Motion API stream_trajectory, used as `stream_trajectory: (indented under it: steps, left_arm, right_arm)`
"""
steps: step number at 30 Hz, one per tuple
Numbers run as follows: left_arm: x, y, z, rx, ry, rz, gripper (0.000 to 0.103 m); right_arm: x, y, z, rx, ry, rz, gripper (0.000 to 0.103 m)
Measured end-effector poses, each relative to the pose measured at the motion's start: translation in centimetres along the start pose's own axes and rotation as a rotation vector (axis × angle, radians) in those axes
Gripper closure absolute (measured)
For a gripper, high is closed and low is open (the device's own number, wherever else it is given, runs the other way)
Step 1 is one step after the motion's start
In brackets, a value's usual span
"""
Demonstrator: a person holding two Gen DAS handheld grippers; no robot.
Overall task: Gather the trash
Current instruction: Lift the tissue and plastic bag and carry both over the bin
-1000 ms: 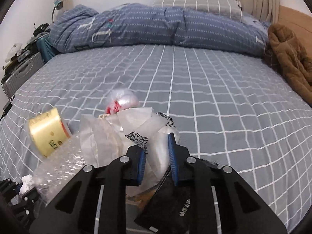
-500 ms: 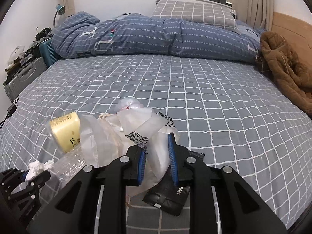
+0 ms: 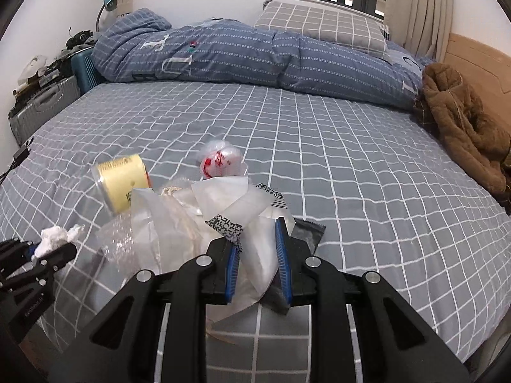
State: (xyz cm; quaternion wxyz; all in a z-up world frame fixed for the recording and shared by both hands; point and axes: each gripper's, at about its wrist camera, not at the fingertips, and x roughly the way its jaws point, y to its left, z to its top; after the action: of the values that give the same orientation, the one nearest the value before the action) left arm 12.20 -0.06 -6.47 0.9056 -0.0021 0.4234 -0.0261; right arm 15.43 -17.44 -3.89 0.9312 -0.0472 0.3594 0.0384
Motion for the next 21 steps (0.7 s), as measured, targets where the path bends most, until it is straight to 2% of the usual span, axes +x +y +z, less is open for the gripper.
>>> stream_trajectory:
  steps: [13,21]
  left_arm:
    - [-3.1,-0.6,-1.8,-0.009,-0.04,-0.049,0.081]
    - [-4.7,-0.8,-2.7,-0.02,-0.061,-0.048,0.08]
  right_arm:
    - [-3.4,0.3,-2.5,0.019,0.011,0.019,0.083]
    - [-5.5,0.8,-4.2,0.039,0.008,0.035,0.083]
